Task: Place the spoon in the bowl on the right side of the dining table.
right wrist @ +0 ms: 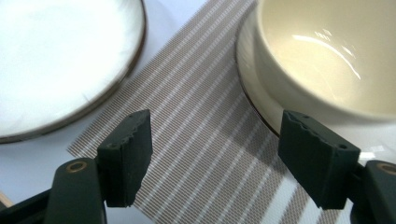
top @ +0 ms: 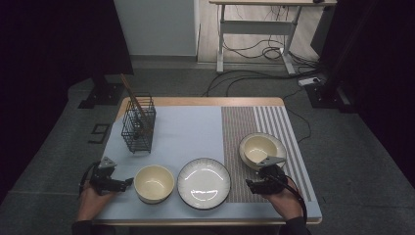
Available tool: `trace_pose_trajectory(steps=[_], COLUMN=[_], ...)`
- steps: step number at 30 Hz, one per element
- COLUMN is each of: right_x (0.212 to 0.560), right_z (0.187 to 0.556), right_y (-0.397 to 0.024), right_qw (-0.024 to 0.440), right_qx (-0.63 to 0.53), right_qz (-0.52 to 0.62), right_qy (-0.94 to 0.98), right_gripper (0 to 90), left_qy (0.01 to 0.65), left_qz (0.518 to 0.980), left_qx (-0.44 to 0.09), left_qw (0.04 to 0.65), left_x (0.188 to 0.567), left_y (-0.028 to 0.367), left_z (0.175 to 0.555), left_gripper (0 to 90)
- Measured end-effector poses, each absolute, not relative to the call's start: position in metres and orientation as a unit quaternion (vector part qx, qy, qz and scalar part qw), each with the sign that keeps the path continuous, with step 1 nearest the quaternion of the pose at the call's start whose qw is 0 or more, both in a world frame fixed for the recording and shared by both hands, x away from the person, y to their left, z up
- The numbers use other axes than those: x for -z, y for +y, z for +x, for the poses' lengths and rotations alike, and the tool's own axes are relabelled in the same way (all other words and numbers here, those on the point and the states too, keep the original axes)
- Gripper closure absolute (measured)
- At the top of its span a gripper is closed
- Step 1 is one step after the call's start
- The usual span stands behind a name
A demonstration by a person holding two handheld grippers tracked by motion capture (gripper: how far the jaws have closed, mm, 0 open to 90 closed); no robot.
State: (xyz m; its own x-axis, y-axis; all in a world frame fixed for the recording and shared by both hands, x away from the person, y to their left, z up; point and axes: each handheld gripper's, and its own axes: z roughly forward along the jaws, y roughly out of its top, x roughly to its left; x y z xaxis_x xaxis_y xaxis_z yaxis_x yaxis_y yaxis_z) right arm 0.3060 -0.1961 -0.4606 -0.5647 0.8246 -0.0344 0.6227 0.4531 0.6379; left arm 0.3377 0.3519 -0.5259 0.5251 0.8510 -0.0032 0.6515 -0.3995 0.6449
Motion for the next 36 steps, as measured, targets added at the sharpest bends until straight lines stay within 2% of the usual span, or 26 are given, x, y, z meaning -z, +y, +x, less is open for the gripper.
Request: trace_pose_trajectory(steps=[8, 11, 17, 30, 36], right_x=[0.453, 0.451, 0.446, 0.434, 0.429], right_z=[0.313, 0.316, 0.322, 0.340, 0.348], right_y=[-0.179, -0.173, -0.161, -0.129, -0.112], right_qw=[0.149, 0.145, 0.127, 0.113, 0.111], right_qx=[-0.302, -0.302, -0.328, -0.361, -0.374], right_qz=[0.409, 0.406, 0.398, 0.384, 0.369], right_qy=[0.848, 0.851, 0.847, 0.842, 0.844], right_gripper=[23.9, 19.8, 19.5, 33.2, 42.6], left_qy=[0.458, 0.458, 0.458, 0.458, 0.458], left_qz=[0.820, 0.820, 0.820, 0.820, 0.819], left_qx=[-0.166, -0.166, -0.166, -0.166, -0.166], left_qw=[0.300, 0.300, 0.301, 0.301, 0.301], left_x=[0.526, 0.526, 0.526, 0.526, 0.526], left_y=[0.352, 0.352, 0.352, 0.352, 0.352], left_z=[0.338, 0.338, 0.338, 0.338, 0.338], left_gripper=[0.0, 0.0, 0.0, 0.0, 0.0])
